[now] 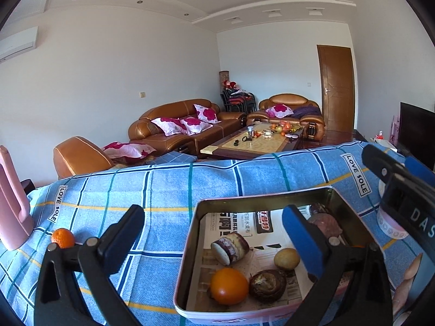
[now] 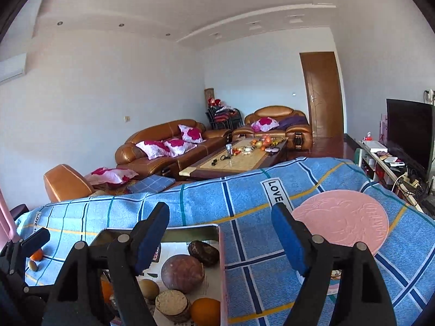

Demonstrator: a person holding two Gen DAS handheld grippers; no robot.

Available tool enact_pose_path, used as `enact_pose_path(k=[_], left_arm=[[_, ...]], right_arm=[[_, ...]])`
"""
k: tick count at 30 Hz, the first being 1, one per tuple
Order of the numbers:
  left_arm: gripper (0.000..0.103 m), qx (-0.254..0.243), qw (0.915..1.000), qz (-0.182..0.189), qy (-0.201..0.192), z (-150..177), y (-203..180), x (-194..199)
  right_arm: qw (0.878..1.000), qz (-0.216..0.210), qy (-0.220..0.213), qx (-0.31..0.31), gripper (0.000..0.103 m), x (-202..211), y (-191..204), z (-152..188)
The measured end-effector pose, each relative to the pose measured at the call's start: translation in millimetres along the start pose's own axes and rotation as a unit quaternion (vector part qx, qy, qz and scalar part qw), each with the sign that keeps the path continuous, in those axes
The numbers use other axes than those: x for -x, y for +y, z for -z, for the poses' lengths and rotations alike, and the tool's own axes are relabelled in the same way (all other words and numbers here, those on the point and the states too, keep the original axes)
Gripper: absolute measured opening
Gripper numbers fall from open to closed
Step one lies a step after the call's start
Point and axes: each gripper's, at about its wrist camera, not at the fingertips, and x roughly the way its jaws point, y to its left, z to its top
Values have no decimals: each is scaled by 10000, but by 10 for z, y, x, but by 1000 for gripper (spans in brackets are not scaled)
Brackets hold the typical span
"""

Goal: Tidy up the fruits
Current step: 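Withdraw both open tools from the tin toward the orange and kiwi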

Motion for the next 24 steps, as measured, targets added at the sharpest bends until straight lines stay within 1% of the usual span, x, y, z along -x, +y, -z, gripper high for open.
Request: enact_pose_path(k=[1, 3, 8, 17, 24], left_arm=[[103, 9, 10000, -14, 25, 5, 12, -9], [103, 44, 10000, -37, 63, 21, 26, -10], [103, 110, 9999, 0, 125, 42, 72, 1], [103, 217, 9996, 26, 201, 94, 171, 53], [103, 255, 9996, -10, 135, 137, 236, 156]], right_arm=[[9999, 63, -93, 32, 92, 23, 9, 9], [9998, 69, -127, 123, 92, 40, 40, 25], [9993, 128, 162, 312, 92, 8, 139, 62], [9987, 313, 111, 381, 92, 183, 182, 119], [9980, 427, 111, 457, 92, 309, 219, 158]])
